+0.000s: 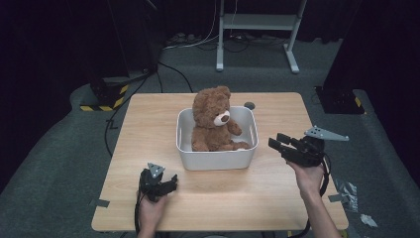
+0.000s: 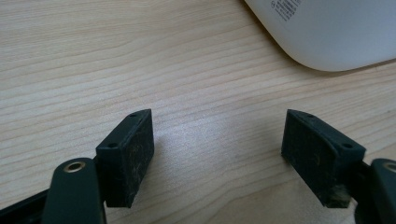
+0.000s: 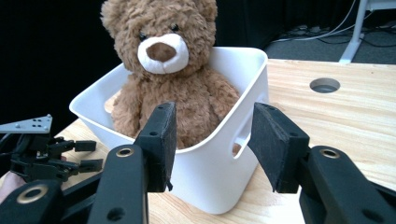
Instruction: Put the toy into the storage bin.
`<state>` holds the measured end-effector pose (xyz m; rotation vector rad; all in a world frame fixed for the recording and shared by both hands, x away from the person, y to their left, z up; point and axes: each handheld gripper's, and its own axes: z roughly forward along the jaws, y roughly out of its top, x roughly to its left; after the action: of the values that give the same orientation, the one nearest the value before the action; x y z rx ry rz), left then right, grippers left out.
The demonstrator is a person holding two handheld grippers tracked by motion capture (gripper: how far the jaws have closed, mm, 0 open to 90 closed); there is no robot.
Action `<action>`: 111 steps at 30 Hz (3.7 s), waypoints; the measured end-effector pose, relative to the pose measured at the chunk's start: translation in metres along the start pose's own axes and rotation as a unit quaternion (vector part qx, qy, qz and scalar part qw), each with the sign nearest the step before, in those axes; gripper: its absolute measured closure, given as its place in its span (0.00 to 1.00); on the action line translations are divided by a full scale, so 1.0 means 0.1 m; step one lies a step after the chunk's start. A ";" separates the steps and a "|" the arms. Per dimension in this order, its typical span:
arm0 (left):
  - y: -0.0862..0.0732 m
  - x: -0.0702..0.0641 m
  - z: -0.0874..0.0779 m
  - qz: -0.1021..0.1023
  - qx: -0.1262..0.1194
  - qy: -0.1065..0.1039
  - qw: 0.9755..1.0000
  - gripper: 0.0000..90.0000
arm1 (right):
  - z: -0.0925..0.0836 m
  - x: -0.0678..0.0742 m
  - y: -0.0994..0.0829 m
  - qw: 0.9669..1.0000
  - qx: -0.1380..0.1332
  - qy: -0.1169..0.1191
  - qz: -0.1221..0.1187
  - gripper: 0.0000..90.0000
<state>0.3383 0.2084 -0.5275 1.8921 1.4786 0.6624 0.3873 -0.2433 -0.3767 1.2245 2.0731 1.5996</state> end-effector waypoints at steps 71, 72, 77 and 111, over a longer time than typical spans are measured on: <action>0.00 0.00 0.00 0.000 0.001 0.001 1.000 0.28 | 0.29 -0.46 -0.78 0.993 0.069 -0.089 0.042 0.55; 0.00 0.00 0.00 0.001 0.002 0.001 1.000 0.28 | 0.29 -0.47 -0.79 0.993 0.072 -0.090 0.040 0.55; 0.00 0.00 0.00 0.000 0.001 0.001 1.000 0.28 | 0.33 -0.49 -0.80 0.991 0.076 -0.098 0.041 0.55; 0.00 0.00 0.00 0.001 0.003 0.001 1.000 0.28 | 0.59 -0.59 -0.90 0.980 0.117 -0.158 0.012 0.53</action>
<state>0.3381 0.2083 -0.5271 1.8969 1.4825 0.6623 0.4193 -0.2507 -0.4947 1.4758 2.0823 1.1036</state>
